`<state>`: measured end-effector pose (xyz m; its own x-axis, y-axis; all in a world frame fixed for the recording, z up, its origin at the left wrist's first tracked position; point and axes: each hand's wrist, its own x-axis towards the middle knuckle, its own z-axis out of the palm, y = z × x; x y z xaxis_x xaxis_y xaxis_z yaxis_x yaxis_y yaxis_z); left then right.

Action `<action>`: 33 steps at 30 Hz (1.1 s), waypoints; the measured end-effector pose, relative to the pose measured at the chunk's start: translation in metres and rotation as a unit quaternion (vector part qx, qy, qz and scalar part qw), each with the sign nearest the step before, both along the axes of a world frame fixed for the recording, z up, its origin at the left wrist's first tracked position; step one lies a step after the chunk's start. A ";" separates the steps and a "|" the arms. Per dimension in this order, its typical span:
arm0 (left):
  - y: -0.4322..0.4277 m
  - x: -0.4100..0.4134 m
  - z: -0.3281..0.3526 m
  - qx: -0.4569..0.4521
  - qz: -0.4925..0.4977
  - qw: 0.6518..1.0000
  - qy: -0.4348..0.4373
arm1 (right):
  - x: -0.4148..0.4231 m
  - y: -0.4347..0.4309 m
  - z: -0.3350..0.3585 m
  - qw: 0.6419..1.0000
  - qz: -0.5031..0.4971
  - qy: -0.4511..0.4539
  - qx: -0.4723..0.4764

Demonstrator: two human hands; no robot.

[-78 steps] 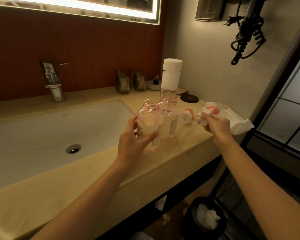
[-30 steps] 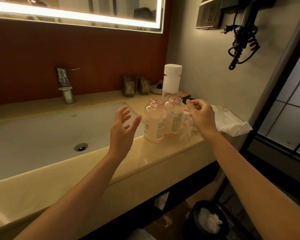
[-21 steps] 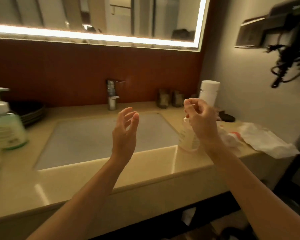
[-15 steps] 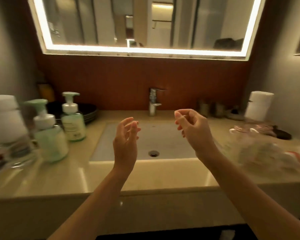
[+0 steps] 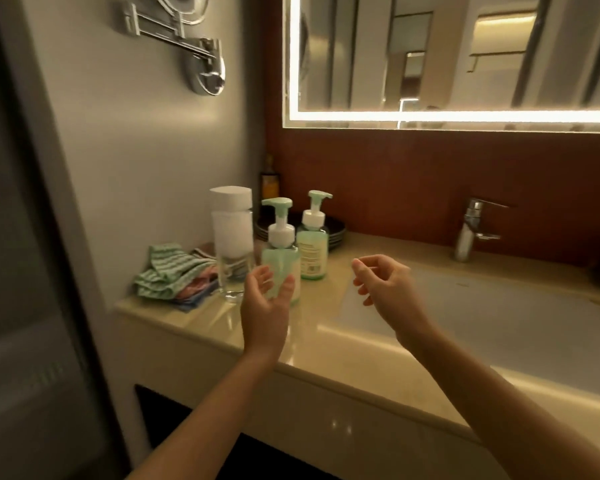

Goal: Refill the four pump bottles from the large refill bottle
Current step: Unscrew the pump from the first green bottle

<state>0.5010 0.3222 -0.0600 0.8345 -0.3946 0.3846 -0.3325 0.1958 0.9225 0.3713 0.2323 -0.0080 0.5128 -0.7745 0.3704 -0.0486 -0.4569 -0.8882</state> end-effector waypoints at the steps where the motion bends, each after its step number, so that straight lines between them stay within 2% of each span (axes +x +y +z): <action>1: 0.000 0.007 0.002 0.016 -0.002 1.000 -0.005 | 0.012 -0.001 0.002 1.000 0.004 0.006 -0.003; 8: -0.006 0.039 0.005 0.068 -0.002 0.997 -0.038 | 0.092 -0.020 0.018 0.997 -0.008 0.054 -0.060; 15: -0.013 0.048 -0.004 0.065 -0.010 0.998 -0.005 | 0.148 -0.033 0.028 0.985 0.036 0.130 -0.112; 23: -0.027 0.054 -0.005 0.064 -0.027 0.998 0.005 | 0.140 -0.034 0.028 0.965 0.044 0.165 -0.200; 27: -0.032 0.050 -0.007 0.100 -0.024 0.995 -0.012 | 0.123 -0.027 0.028 0.964 0.050 0.159 -0.205; 33: -0.023 0.035 -0.013 0.106 -0.008 0.993 -0.045 | 0.099 -0.018 0.028 0.962 0.046 0.161 -0.218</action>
